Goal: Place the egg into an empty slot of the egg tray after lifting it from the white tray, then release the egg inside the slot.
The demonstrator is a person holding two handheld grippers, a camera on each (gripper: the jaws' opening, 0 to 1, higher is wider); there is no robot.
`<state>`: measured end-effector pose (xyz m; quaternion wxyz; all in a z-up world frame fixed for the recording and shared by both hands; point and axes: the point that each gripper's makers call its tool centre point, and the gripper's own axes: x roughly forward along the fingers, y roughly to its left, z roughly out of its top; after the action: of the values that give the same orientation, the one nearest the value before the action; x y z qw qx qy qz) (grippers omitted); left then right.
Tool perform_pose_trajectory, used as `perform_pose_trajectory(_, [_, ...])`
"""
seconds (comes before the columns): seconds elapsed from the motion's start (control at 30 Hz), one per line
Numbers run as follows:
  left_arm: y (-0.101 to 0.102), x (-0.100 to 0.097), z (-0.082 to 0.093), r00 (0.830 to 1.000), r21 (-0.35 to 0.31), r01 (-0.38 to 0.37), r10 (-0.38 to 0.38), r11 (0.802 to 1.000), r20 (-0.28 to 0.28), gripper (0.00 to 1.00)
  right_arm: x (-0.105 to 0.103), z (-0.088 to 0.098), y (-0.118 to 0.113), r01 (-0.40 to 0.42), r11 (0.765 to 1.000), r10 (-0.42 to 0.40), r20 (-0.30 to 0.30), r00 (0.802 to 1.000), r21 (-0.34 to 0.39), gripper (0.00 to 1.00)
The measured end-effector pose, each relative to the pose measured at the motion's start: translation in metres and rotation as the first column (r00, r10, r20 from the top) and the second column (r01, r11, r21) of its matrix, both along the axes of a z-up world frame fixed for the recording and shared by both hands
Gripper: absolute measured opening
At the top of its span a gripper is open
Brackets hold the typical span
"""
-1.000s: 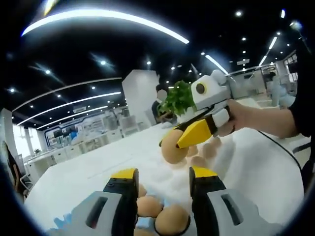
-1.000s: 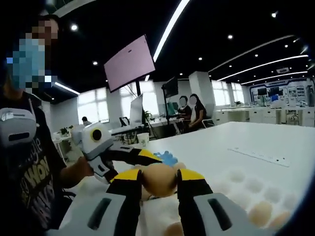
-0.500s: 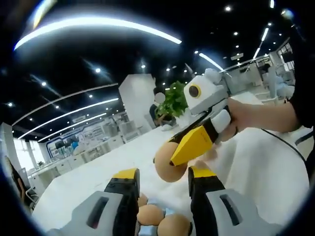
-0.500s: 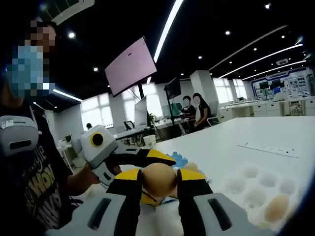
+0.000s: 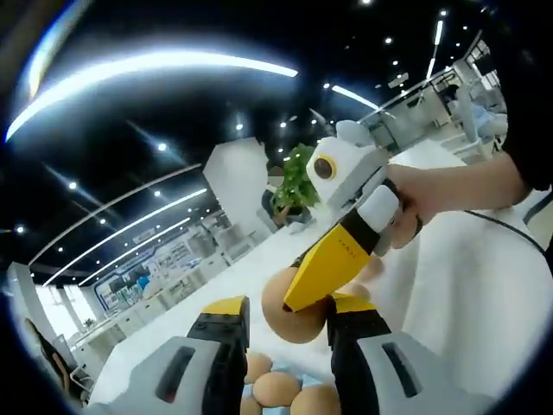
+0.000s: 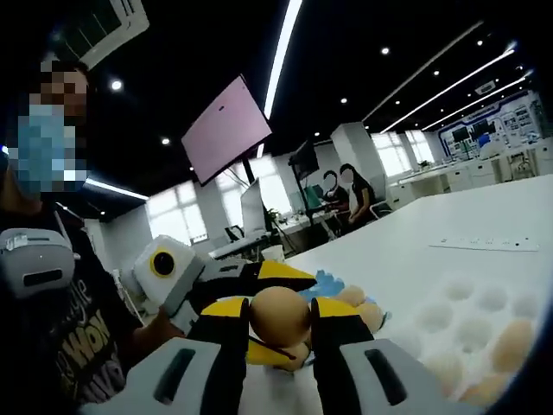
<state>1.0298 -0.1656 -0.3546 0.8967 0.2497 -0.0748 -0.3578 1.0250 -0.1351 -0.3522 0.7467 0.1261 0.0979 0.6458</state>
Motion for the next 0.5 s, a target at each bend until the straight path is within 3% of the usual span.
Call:
perform_pose_trajectory(0.13, [-0.0017,-0.0027,0.0021,1.0,0.018,0.008,-0.008,1.0,0.023,0.31,-0.002,0.0038,-0.0002,0.004,1.0,-0.004,0.004,1.0,0.014,0.29])
perform_pose_trajectory(0.5, [-0.0028,-0.0037,-0.0023,1.0,0.008,0.017,-0.017,1.0,-0.004,0.31,-0.0031,-0.0004,0.0,0.007,1.0,-0.007,-0.021,1.0,0.015,0.3])
